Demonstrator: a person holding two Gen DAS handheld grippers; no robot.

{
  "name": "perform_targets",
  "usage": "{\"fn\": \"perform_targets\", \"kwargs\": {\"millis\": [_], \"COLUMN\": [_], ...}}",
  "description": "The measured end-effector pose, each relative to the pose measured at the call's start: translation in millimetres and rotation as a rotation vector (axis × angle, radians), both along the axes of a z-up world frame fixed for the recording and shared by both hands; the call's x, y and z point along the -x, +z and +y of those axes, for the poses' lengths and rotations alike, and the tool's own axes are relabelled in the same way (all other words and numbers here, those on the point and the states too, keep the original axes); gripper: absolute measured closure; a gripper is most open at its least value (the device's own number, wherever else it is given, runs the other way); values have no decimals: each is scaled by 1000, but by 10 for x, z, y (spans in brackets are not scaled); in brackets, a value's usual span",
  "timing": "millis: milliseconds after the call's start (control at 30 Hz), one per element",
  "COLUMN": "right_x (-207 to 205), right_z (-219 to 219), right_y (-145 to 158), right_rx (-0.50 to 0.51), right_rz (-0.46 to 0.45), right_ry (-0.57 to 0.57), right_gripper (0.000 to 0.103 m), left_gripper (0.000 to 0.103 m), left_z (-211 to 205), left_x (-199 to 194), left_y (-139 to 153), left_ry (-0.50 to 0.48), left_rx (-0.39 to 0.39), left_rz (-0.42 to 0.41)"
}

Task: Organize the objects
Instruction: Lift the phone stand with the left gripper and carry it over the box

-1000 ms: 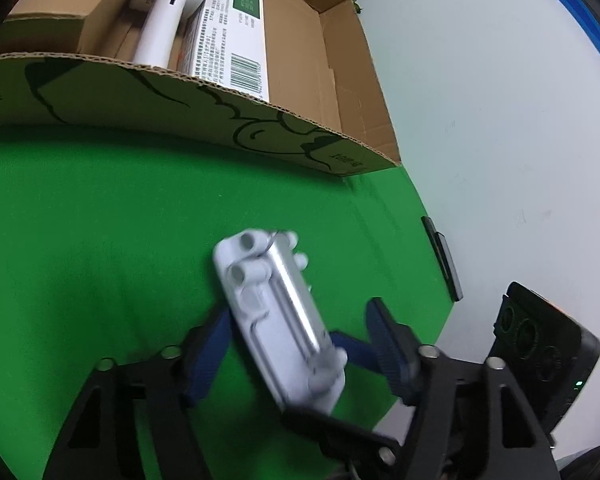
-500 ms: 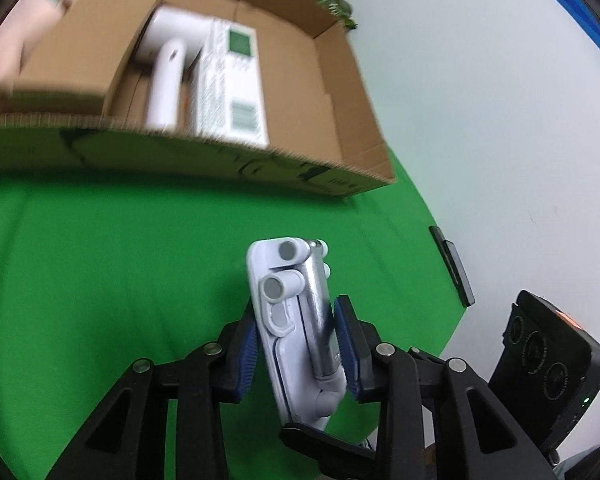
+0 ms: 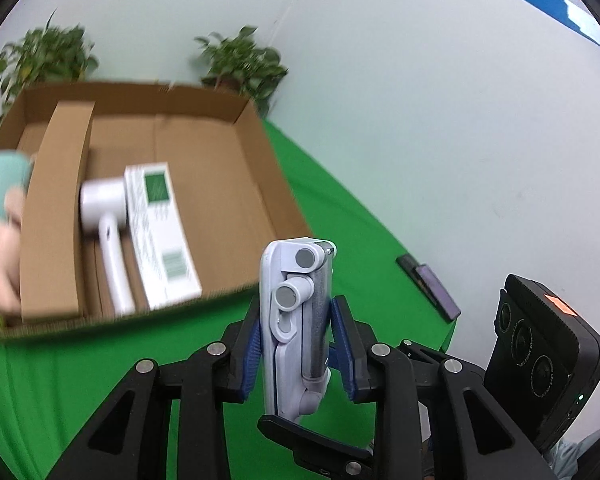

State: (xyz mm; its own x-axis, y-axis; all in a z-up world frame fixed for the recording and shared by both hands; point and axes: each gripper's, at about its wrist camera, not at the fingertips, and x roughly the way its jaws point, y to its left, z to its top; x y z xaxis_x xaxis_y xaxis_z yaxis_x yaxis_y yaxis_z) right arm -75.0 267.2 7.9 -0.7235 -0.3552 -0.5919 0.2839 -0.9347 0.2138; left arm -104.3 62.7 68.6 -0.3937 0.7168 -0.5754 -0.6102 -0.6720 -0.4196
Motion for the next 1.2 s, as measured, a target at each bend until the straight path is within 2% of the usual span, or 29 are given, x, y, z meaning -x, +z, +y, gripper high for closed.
{"fn": "perform_targets", "kwargs": {"millis": [100, 133, 167, 433, 733, 933, 1067, 1200], "right_x": [92, 136, 174, 522, 922, 1218, 1433, 1585], "right_z": [29, 41, 44, 142, 277, 381, 493, 578], "right_y": [148, 198, 248, 474, 623, 511, 305, 26], "right_rx": [-14, -18, -27, -17, -17, -6, 22, 39], "right_rz": [34, 44, 51, 77, 74, 9, -67, -159], "right_ry": [-10, -12, -10, -31, -22, -5, 14, 33], "right_gripper": [38, 40, 48, 48, 48, 48, 48, 48], "left_gripper": [74, 76, 78, 78, 78, 78, 79, 79], "left_z": [69, 93, 117, 272, 400, 499, 578, 670], "left_x": [76, 100, 125, 520, 1001, 1421, 1672, 1884], "left_y": [206, 263, 331, 694, 882, 698, 366, -90], "left_ry": [-10, -12, -18, -25, -25, -11, -6, 6], "left_rx": [-1, 1, 2, -2, -20, -29, -33, -23], "left_rz": [40, 51, 62, 96, 84, 9, -67, -162]}}
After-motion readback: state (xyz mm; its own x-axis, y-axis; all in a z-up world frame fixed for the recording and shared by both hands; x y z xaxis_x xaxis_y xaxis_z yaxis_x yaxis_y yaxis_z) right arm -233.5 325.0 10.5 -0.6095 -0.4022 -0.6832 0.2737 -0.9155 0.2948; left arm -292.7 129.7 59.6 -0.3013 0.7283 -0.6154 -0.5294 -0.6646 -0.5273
